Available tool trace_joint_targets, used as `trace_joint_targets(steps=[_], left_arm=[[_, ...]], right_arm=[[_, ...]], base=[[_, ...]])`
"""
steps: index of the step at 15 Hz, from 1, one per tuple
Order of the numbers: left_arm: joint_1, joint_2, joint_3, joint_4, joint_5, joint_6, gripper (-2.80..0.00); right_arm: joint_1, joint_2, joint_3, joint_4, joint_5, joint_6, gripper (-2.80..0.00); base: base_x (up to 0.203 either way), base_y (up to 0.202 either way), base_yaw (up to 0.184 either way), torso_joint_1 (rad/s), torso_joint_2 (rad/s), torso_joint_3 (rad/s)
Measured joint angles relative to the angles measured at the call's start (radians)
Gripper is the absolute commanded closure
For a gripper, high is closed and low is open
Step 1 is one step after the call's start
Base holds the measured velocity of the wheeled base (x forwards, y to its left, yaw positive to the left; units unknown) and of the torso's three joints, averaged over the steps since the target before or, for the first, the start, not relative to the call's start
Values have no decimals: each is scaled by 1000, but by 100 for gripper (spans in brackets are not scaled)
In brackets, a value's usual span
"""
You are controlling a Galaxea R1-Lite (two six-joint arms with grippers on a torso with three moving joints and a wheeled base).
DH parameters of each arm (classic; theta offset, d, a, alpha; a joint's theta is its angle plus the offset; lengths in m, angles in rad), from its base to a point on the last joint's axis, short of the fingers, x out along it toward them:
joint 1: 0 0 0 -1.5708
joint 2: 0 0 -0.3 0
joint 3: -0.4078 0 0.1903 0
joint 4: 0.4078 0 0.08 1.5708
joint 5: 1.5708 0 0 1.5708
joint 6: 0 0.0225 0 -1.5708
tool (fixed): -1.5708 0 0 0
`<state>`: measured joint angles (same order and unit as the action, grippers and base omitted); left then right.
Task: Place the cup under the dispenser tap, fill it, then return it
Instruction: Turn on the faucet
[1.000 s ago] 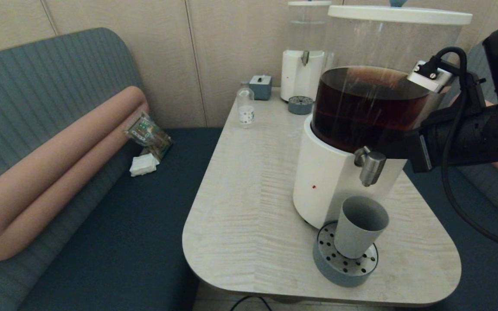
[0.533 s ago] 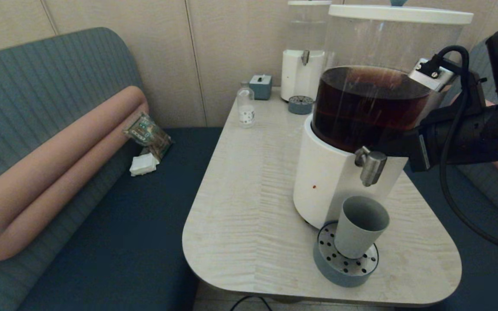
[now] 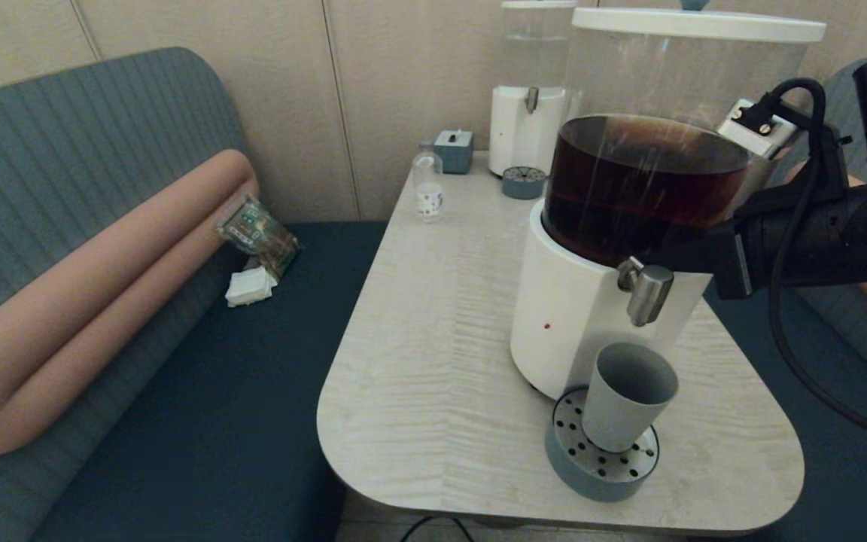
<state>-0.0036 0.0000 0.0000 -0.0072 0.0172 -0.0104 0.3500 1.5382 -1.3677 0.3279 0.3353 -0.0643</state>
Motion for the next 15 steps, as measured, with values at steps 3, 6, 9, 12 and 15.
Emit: trace_joint_targets(steps=[3,6,9,12,15], left_arm=[[0,0,0,0,0,0,0],[0,0,0,0,0,1,0],[0,0,0,0,1,0,0],[0,0,0,0,0,0,0],[0,0,0,0,0,0,0]], right_arm=[[0,-4,4,0,34,0,0],[0,-7,8,-3,68,0,0],[1,-7,10,-4,88,0,0],[1,-7,15,-6,96,-2,0],[-2,-7,19,-6,97,-3,0]], base=[[0,0,0,0,0,0],[0,0,0,0,0,0],[0,0,0,0,0,0],[0,0,0,0,0,0],[0,0,0,0,0,0]])
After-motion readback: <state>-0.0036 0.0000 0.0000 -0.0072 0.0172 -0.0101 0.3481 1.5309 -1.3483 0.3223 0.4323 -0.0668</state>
